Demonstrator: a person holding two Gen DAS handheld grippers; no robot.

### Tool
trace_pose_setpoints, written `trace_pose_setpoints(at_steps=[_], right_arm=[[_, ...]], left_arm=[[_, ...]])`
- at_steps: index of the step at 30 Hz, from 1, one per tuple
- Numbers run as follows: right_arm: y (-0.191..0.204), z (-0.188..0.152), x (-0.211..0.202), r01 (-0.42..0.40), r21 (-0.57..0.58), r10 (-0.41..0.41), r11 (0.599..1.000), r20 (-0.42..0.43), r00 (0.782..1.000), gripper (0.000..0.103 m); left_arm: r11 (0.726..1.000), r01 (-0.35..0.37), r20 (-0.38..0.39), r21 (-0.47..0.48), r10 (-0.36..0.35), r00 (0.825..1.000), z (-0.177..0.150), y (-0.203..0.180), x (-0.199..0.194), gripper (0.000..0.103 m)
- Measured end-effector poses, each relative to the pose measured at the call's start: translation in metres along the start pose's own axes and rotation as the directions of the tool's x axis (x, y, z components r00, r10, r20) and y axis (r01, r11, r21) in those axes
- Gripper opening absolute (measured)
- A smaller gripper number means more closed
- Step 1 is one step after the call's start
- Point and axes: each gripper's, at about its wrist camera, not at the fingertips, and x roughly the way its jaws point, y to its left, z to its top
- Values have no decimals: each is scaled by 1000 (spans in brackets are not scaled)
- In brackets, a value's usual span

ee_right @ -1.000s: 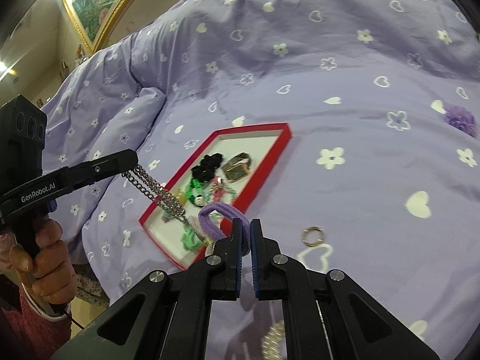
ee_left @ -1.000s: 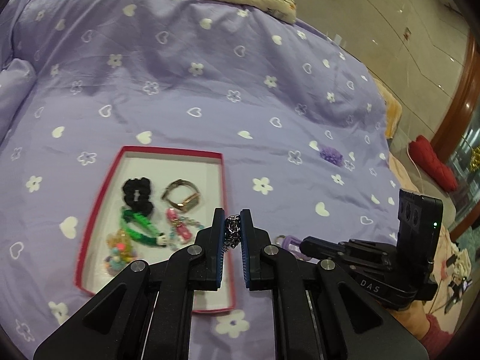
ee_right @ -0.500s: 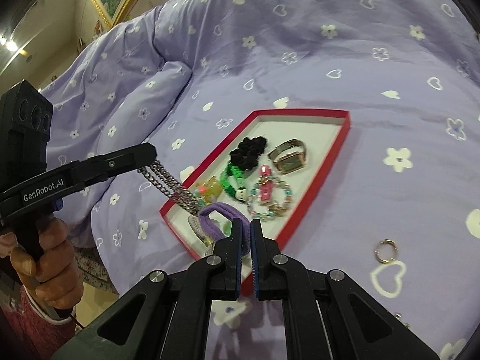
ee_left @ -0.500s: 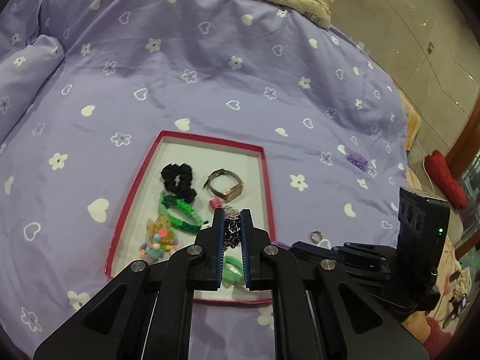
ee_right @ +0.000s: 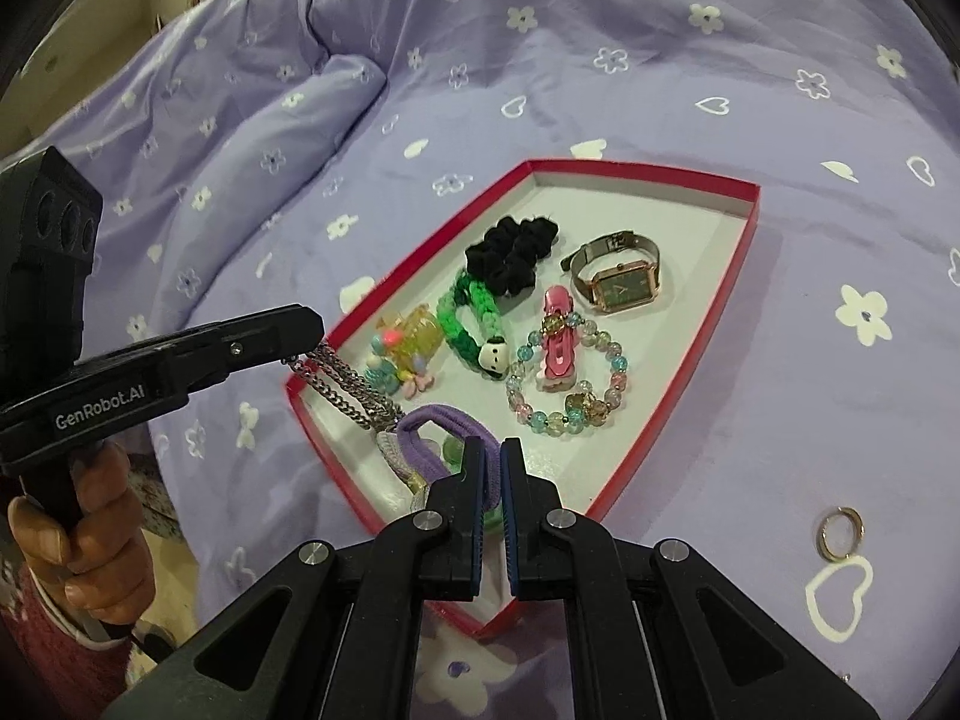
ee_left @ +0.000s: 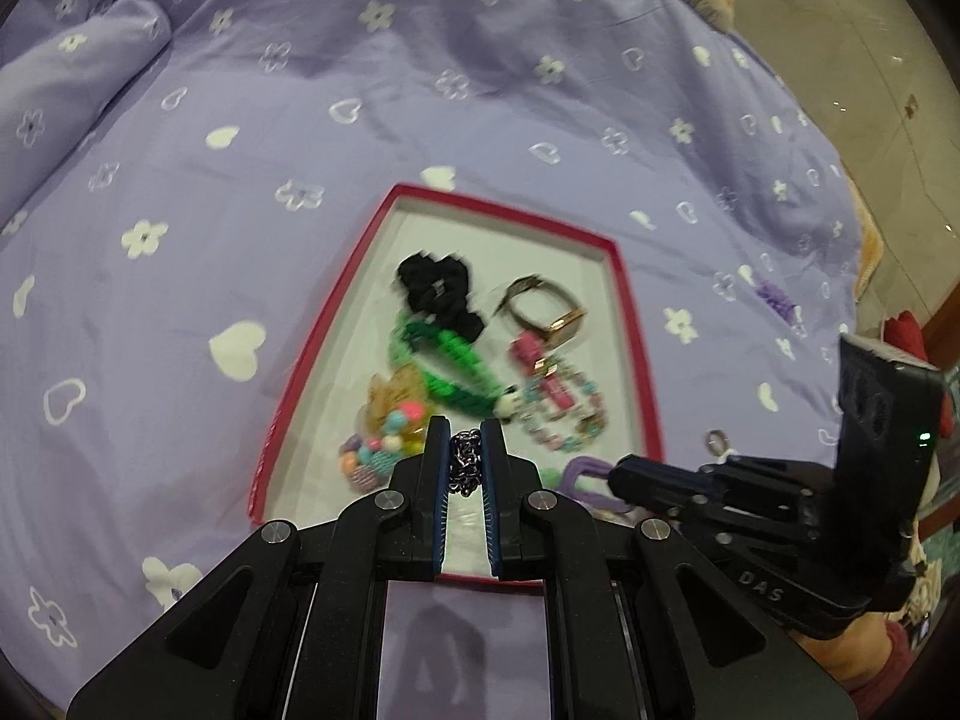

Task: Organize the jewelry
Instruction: 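Carry the silver chain and purple hair tie over the tray, then lower both items into the tray and open both tools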

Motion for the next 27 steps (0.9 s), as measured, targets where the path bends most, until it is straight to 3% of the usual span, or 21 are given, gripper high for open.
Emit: trace_pose_setpoints(at_steps=[11,21,27], right_arm=[[6,3,26,54,-56,-58,997,-65,996,5],[7,4,28,29,-43,-33,999,-74,997,10],[7,5,26,23,-26,-25,999,-67,997,14]], left_arm=[[997,-79,-90,-4,79,993,-14,25,36,8],[996,-87,-104,0,86,991,-18,27,40,9],[996,-85,-107,-1,84,991,-17,27,42,18]])
